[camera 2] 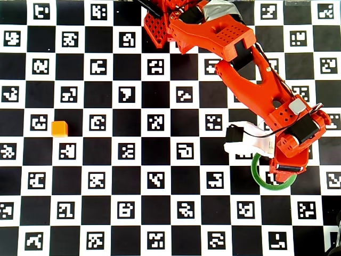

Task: Grab the red cube then put it in the green circle then put the blue cube on top and finally the orange cube on top

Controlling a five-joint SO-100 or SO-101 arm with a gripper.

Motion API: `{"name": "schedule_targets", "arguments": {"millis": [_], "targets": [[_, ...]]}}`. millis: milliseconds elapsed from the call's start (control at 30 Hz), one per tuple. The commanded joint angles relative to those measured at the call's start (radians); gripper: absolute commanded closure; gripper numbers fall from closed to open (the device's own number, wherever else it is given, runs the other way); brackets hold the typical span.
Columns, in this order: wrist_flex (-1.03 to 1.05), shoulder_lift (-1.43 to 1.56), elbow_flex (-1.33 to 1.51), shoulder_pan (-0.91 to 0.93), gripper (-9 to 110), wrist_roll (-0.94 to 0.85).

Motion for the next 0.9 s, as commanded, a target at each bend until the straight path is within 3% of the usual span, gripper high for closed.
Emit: {"name": "schedule_targets", "arguments": {"millis": [0, 867], "targets": [[-0.003, 0.046, -0.014, -0.002, 71, 0.011], [-0.012, 0.416, 0.230, 0.000, 60, 0.080]]}}
